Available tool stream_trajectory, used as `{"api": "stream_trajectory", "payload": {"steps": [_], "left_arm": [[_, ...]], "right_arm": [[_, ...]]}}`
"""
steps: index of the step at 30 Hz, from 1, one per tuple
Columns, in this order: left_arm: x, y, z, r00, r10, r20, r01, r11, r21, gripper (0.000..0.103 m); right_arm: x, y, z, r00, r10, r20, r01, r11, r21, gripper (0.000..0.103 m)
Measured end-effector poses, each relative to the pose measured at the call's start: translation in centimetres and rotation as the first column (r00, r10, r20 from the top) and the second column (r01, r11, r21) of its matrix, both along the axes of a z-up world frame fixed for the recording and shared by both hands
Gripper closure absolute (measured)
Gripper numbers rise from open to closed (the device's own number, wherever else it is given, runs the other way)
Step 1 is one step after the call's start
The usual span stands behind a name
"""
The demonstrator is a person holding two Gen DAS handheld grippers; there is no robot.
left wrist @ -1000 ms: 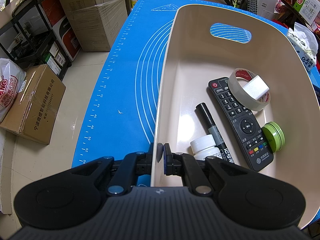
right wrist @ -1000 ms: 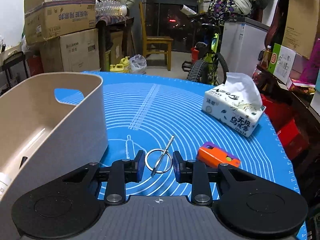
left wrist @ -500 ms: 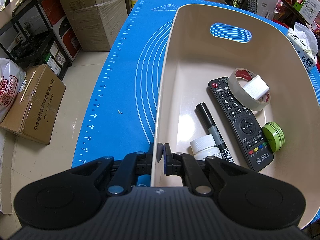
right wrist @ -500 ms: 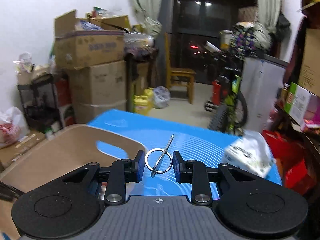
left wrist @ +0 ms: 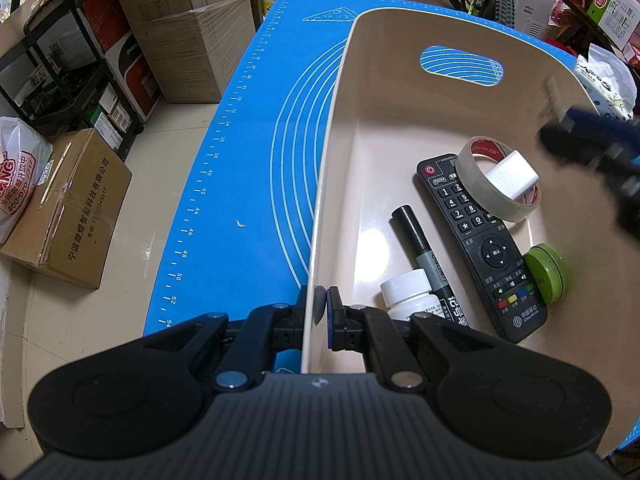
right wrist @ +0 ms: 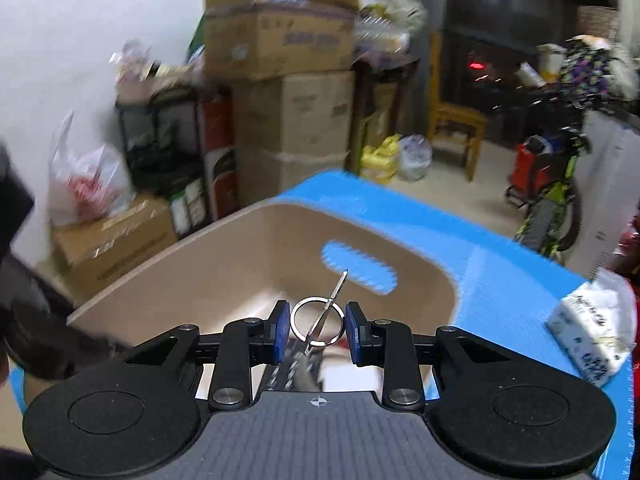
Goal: Organize rigid objects
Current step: 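Carry the keys into the bin and drop them onto the remote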
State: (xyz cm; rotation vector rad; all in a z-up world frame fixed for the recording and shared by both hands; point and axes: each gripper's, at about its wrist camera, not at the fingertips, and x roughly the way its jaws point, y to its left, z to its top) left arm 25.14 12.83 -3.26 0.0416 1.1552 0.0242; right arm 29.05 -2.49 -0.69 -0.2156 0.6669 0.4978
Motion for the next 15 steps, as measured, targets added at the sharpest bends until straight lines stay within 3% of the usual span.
{"api": "stream_trajectory", "payload": {"steps": [10, 15], "left_arm": [[0.0, 0.0, 0.0, 1.0, 0.0, 0.0, 0.0, 1.0, 0.0, 0.095], [0.0, 0.0, 0.0, 1.0, 0.0, 0.0, 0.0, 1.0, 0.0, 0.095]], "right_arm": [[0.4, 1.6, -3.2, 0.987, 0.005, -0.16, -0.02, 0.995, -0.093, 0.065], [0.2, 1.7, -3.4, 0.989, 0.008, -0.148, -0.024, 0.994, -0.105, 0.062]]}}
